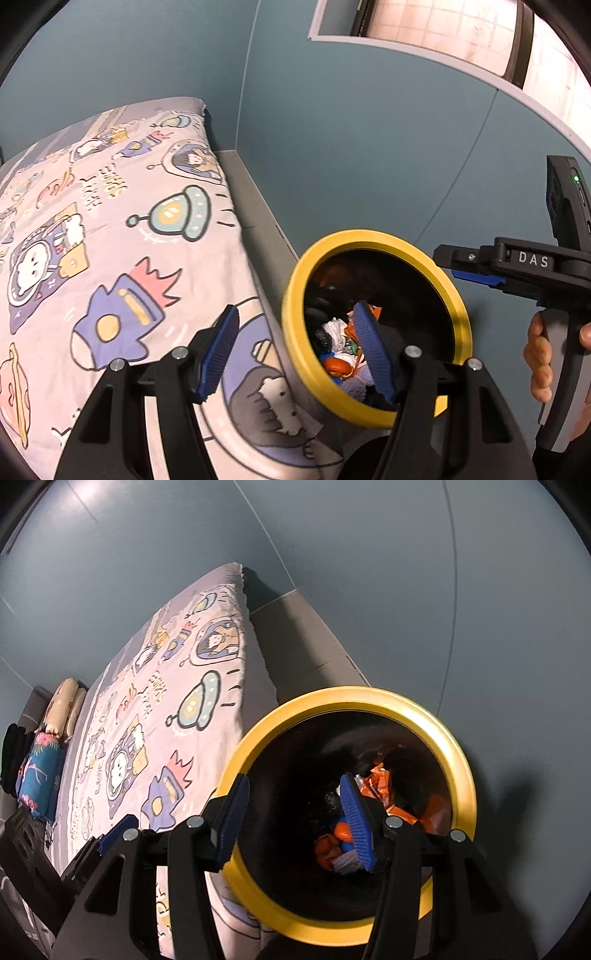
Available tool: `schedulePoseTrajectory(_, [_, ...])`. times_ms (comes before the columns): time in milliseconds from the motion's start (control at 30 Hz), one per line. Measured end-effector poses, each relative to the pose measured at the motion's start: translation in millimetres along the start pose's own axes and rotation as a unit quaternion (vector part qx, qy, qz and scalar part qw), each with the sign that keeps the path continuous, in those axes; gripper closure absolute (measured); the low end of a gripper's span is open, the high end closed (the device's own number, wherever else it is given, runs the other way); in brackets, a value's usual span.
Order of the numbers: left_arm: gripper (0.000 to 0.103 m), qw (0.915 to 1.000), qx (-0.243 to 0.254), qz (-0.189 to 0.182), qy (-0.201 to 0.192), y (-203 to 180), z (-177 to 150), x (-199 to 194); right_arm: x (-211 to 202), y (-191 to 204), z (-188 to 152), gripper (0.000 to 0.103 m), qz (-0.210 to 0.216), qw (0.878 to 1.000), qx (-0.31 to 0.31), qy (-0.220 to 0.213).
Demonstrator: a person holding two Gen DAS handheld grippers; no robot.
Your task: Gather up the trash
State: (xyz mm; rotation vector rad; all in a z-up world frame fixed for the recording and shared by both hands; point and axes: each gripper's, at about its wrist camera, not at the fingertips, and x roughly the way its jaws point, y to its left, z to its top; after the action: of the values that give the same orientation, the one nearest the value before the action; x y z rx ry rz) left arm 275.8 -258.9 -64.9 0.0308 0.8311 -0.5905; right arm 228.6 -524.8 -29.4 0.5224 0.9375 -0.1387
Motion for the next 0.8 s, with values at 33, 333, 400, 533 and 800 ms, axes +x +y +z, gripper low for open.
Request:
schedulePoseTrajectory(33, [0.042, 1.0, -0.003, 0.002, -0.003, 3, -1, -5, -2, 3, -1, 0.054, 0.001, 1.0, -0.003, 0.0])
schedulePoseTrajectory(333, [0.042, 0.9989, -0.028, 0.026, -0.028, 34, -18, -49, -10, 45, -23, 0.054, 0.018, 0.999, -0.034, 0.006])
schedulePoseTrajectory(400, [0.042, 0.9984, -0.034, 0.031, -0.033, 41, -22, -59, -9, 52, -27, 0.054, 0.023, 0.999, -0.041, 0.01])
schedulePoseTrajectory(533, [0.042, 0.9972, -0.045, 0.044, -0.041, 57, -34, -78, -8, 71, -39, 0.054, 0.033, 0.998, -0.058, 0.017])
schedulePoseTrajectory(800, [0.042, 0.9932, -0.072, 0.071, -0.058, 88, -59, -118, -10, 113, -69, 0.054, 0.057, 0.994, -0.093, 0.029])
